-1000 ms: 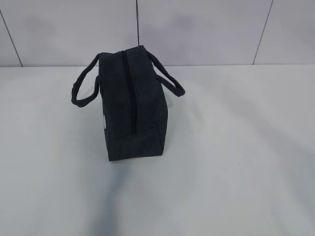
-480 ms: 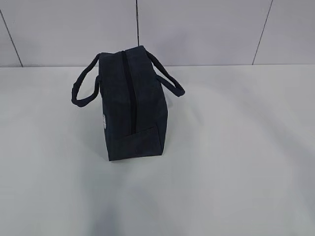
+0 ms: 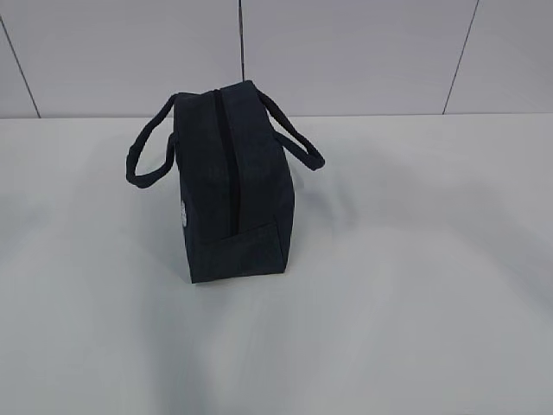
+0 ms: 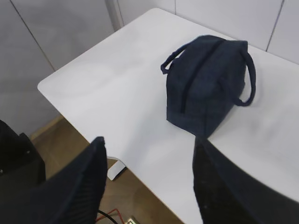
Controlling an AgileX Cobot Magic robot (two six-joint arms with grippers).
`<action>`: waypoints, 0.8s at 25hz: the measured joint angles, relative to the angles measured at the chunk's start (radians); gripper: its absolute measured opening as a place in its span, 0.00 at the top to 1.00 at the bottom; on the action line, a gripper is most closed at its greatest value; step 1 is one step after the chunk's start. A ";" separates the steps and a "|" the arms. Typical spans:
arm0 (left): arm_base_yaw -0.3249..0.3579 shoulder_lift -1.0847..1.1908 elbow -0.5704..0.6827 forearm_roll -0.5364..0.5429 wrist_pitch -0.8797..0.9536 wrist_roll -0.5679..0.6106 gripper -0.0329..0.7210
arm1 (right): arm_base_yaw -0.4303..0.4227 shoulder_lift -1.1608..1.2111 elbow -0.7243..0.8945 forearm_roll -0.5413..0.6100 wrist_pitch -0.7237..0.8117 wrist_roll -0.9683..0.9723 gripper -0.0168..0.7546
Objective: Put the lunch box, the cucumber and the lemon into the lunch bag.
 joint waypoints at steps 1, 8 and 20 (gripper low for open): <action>0.000 -0.033 0.016 0.012 0.019 -0.002 0.46 | 0.000 -0.055 0.056 -0.019 -0.008 0.016 0.40; 0.000 -0.271 0.117 0.081 0.127 -0.027 0.46 | 0.000 -0.421 0.358 -0.156 -0.006 0.130 0.40; 0.000 -0.555 0.327 0.184 0.173 -0.074 0.52 | 0.000 -0.677 0.631 -0.333 0.114 0.161 0.40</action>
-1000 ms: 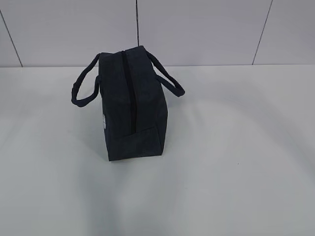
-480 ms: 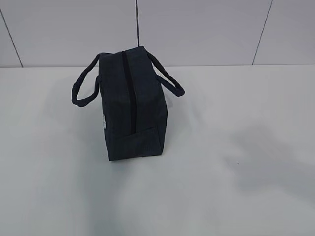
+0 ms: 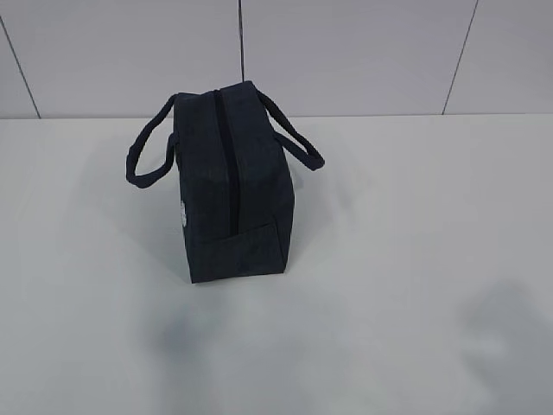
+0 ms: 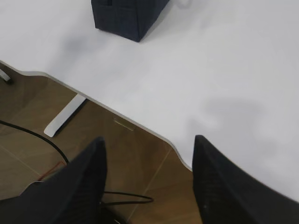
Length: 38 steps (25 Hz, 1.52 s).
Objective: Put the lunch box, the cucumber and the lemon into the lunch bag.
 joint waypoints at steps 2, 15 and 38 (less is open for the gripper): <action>-0.002 -0.034 0.052 0.010 0.002 -0.022 0.52 | 0.000 -0.034 0.046 -0.018 0.002 0.000 0.40; -0.002 -0.037 0.275 0.060 -0.027 -0.057 0.52 | 0.000 -0.192 0.216 -0.057 -0.092 0.060 0.40; 0.092 -0.037 0.318 0.065 -0.170 -0.064 0.58 | -0.085 -0.192 0.231 -0.061 -0.122 0.074 0.41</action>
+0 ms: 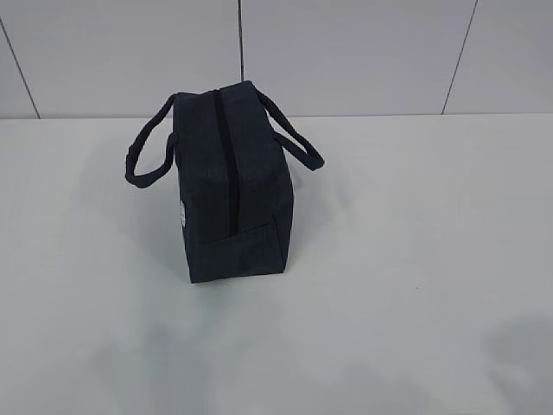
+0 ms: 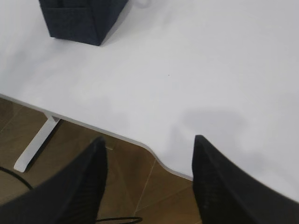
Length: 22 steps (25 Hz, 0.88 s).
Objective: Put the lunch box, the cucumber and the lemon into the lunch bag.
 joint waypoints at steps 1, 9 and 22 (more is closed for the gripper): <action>0.021 0.000 0.000 0.000 0.000 0.000 0.58 | -0.030 0.000 0.000 0.000 0.000 0.000 0.41; 0.123 0.000 0.000 0.000 0.000 0.000 0.61 | -0.304 0.000 0.000 0.000 0.000 0.000 0.40; 0.145 0.000 0.000 0.000 0.000 0.000 0.63 | -0.340 0.000 0.000 0.000 -0.002 0.000 0.41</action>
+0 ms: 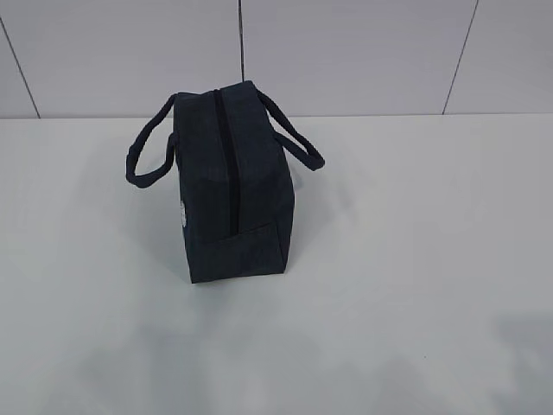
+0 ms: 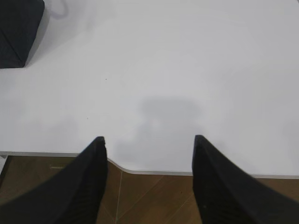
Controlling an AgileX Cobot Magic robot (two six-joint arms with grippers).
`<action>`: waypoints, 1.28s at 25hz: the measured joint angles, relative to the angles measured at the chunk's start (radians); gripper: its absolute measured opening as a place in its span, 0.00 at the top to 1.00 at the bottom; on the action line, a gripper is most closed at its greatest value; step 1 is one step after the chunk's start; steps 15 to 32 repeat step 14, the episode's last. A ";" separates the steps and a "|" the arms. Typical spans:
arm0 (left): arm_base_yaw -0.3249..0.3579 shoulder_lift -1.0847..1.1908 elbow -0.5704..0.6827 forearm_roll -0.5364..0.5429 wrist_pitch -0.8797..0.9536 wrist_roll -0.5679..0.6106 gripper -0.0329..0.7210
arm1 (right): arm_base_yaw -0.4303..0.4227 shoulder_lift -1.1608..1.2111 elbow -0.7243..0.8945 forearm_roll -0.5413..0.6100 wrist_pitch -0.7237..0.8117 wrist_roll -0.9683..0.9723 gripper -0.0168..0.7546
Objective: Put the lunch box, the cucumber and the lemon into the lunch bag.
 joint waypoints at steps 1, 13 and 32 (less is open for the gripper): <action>0.000 0.000 0.000 0.000 0.000 0.000 0.63 | 0.000 0.000 0.000 0.000 0.000 0.000 0.41; 0.000 0.000 0.000 0.000 0.000 0.000 0.63 | 0.000 0.000 0.000 0.000 0.000 0.000 0.41; 0.000 0.000 0.000 0.000 0.000 0.000 0.63 | 0.000 0.000 0.000 0.000 0.000 0.000 0.41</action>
